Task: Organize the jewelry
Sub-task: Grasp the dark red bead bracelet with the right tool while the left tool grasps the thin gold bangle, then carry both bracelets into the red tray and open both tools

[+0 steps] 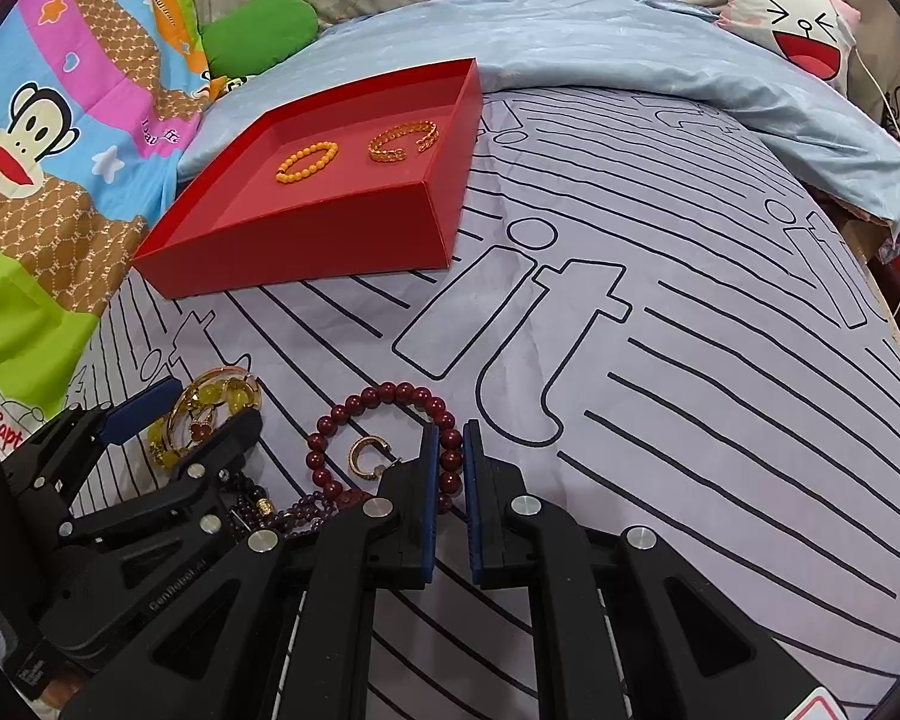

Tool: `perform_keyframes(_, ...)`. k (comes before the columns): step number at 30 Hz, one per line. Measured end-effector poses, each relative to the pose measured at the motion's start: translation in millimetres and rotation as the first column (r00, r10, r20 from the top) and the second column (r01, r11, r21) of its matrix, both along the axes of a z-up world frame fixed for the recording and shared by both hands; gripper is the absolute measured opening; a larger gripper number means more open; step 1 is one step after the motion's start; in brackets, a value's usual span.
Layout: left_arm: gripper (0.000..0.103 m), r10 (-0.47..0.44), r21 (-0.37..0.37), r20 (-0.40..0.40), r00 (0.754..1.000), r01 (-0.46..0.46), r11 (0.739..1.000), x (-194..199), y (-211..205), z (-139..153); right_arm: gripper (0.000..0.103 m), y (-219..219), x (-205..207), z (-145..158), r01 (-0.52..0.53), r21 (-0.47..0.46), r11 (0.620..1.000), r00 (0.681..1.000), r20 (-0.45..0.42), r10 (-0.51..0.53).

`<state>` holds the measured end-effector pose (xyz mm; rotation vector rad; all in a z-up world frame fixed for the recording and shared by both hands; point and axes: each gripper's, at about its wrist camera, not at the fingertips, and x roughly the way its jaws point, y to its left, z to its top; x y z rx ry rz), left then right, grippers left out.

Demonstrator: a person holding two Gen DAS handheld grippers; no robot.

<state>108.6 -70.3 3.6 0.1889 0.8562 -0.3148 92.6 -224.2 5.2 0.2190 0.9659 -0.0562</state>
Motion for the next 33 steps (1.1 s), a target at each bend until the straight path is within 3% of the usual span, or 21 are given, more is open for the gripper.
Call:
perform_keyframes(5, 0.056, 0.009, -0.099, -0.034, 0.999, -0.013, 0.995, 1, 14, 9, 0.007, 1, 0, 7, -0.006, -0.001, 1.000, 1.000, 0.011, 0.006)
perform_keyframes(13, 0.056, 0.017, -0.147, -0.020, 1.000, -0.020, 0.989, -5, 25, 38, 0.007, 8, 2, 35, -0.026, -0.002, 1.000, 0.998, 0.050, 0.026)
perform_keyframes(20, 0.056, 0.041, -0.155, -0.002, 0.999, -0.040, 0.987, 12, 35, 65, 0.007, 12, 20, 69, -0.057, 0.005, 0.998, 0.994, 0.091, 0.057)
perform_keyframes(25, 0.056, 0.058, -0.143, 0.015, 0.998, -0.056, 0.988, 39, 42, 81, 0.007, 17, 48, 99, -0.092, -0.014, 0.996, 0.986, 0.137, 0.093)
perform_keyframes(31, 0.056, 0.066, -0.138, 0.040, 0.997, -0.059, 0.989, 86, 43, 98, 0.007, 24, 102, 126, -0.128, 0.023, 0.991, 0.975, 0.186, 0.122)
perform_keyframes(33, 0.056, 0.067, -0.141, 0.038, 0.997, -0.061, 0.988, 104, 41, 98, 0.007, 24, 124, 125, -0.144, 0.079, 0.986, 0.973, 0.193, 0.127)
